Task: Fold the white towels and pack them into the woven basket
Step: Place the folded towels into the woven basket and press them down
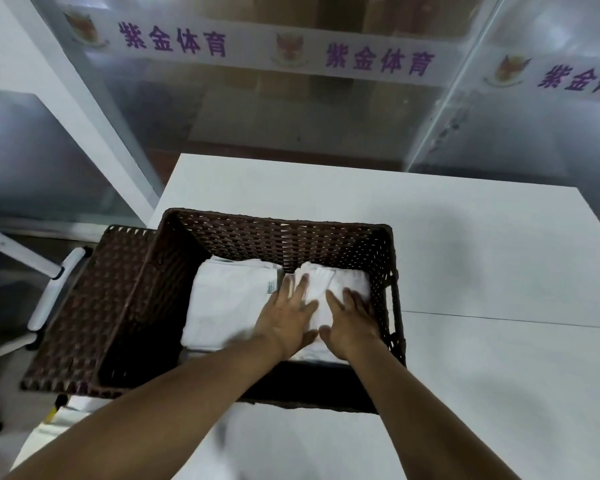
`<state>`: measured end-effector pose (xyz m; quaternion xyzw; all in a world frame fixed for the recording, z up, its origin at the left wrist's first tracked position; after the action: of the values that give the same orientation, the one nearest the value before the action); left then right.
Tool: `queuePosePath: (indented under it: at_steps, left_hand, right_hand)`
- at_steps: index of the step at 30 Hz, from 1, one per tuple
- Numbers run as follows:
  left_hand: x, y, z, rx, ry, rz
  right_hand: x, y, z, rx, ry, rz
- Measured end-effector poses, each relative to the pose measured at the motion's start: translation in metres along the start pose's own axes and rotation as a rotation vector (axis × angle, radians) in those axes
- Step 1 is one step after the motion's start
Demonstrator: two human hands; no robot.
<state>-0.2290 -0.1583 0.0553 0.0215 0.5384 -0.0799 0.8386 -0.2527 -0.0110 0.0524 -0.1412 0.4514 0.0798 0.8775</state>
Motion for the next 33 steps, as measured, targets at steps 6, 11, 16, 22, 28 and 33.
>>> queuePosePath:
  at_steps: [6,11,16,22,28,33]
  left_hand:
    - [0.012,-0.006,-0.005,-0.021,-0.115,-0.088]
    - [-0.001,-0.010,0.001,0.011,-0.091,0.038]
    - [-0.025,-0.026,0.026,-0.010,0.101,0.217]
    - [-0.056,-0.042,0.072,-0.055,0.355,0.318]
    - [-0.070,-0.055,0.143,-0.090,0.537,0.372]
    - [-0.065,-0.073,0.198,-0.131,0.582,0.382]
  right_hand:
    - [-0.002,-0.002,0.000,-0.021,0.074,-0.099]
    - [-0.006,-0.002,0.004,-0.068,0.161,-0.059]
    - [-0.021,-0.009,0.020,-0.141,0.376,-0.068]
    - [-0.038,-0.026,0.054,-0.190,0.559,-0.090]
    - [-0.039,-0.062,0.094,-0.309,0.754,-0.046]
    - [-0.035,-0.110,0.122,-0.425,0.852,-0.118]
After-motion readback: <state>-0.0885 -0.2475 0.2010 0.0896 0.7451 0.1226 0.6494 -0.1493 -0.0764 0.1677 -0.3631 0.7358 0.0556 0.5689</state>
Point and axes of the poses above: each hand's wrist, its own z-axis away from the middle knuckle, its own x-axis out of the palm, y = z × x, the point moved 1 cm from there along -z, towards the middle knuckle, and after that the axes turned 7 degrees about -x, right-handed, at the moved point
